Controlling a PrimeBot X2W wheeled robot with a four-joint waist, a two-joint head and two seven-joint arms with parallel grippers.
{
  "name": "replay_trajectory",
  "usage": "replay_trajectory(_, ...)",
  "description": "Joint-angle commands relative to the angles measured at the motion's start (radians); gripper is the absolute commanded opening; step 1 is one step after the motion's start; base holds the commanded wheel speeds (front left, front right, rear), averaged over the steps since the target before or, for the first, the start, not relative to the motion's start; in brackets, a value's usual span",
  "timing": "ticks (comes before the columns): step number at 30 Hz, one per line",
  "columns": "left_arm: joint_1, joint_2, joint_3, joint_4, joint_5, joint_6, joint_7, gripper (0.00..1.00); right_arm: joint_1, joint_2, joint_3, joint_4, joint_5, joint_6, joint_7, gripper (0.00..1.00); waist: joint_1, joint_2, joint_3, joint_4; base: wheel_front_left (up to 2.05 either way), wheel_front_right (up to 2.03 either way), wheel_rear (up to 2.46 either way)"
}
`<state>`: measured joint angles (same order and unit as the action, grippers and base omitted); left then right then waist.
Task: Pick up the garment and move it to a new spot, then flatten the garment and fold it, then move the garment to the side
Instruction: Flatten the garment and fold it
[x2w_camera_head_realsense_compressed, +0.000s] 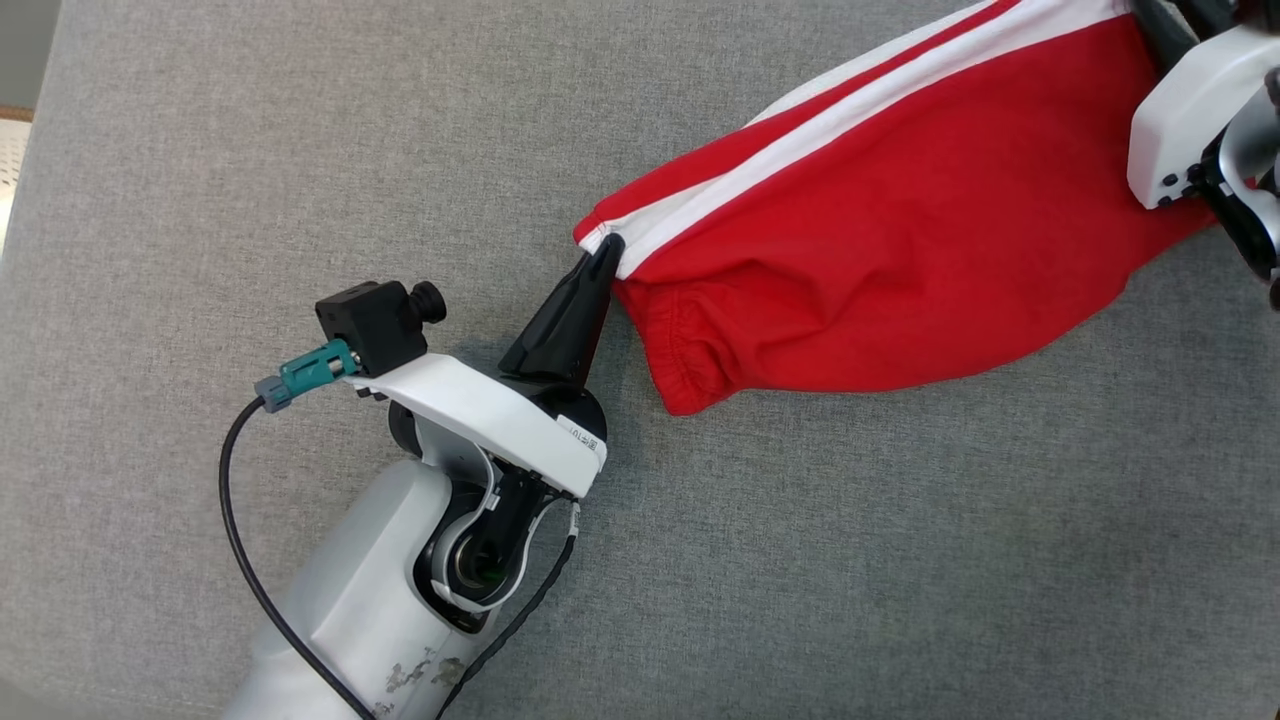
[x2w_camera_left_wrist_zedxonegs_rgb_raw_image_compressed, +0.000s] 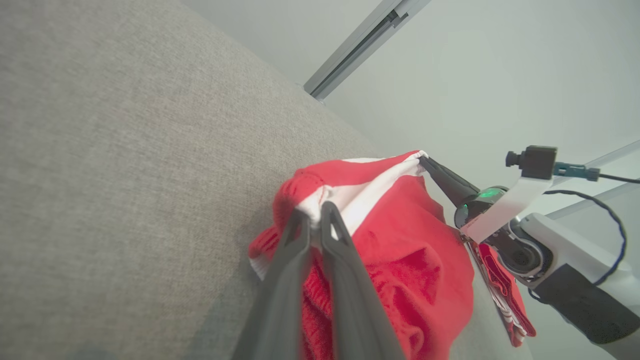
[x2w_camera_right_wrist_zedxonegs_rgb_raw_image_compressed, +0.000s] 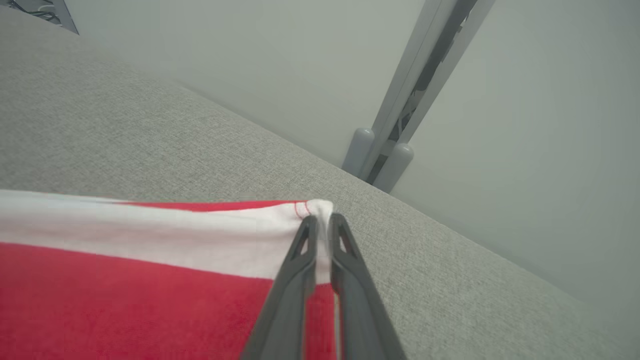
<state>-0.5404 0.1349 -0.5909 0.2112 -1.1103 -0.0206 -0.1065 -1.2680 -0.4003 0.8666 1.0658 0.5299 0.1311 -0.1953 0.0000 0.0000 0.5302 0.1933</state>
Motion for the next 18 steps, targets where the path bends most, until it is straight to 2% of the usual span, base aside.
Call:
replay_trajectory(1, -0.012, -0.001, -0.001, 0.011, 0.001, 0.001, -0.001, 0.27, -0.015, 0.002, 0.011, 0.011, 0.013, -0.001, -0.013, 0.98, 0.0000, 0.0000, -0.003, -0.002, 0.00, 0.00, 0.00)
replay_trajectory(2, -0.015, -0.001, -0.001, 0.014, 0.002, 0.003, -0.002, 0.32, -0.018, 0.004, 0.021, 0.015, 0.018, -0.001, -0.018, 1.00, 0.0000, 0.0000, -0.004, -0.003, 0.00, 0.00, 0.00)
replay_trajectory(3, -0.017, -0.001, -0.001, 0.018, 0.005, 0.006, -0.002, 0.45, -0.019, 0.005, 0.030, 0.020, 0.024, -0.001, -0.025, 1.00, 0.0000, 0.0000, -0.006, -0.005, 0.00, 0.00, 0.00)
replay_trajectory(4, -0.019, 0.000, -0.001, 0.021, 0.008, 0.009, -0.003, 0.67, -0.021, 0.006, 0.036, 0.023, 0.030, -0.001, -0.031, 1.00, 0.0000, 0.0000, -0.008, -0.008, 0.00, 0.00, 0.00)
replay_trajectory(5, -0.020, 0.002, 0.000, 0.024, 0.012, 0.015, -0.005, 1.00, -0.023, 0.006, 0.040, 0.025, 0.037, -0.001, -0.039, 1.00, 0.0000, 0.0000, -0.011, -0.012, 0.00, 0.00, 0.00)
replay_trajectory(11, -0.009, 0.026, 0.013, 0.019, 0.058, 0.055, -0.052, 1.00, -0.006, 0.020, 0.047, 0.000, 0.068, -0.001, -0.068, 1.00, 0.0000, 0.0000, -0.045, -0.041, 0.00, 0.00, 0.00)
replay_trajectory(18, 0.062, 0.086, 0.022, -0.021, 0.230, 0.163, -0.143, 1.00, 0.122, 0.002, -0.059, -0.166, 0.054, -0.001, -0.071, 1.00, 0.0000, 0.0000, -0.114, -0.077, 0.00, 0.00, 0.00)
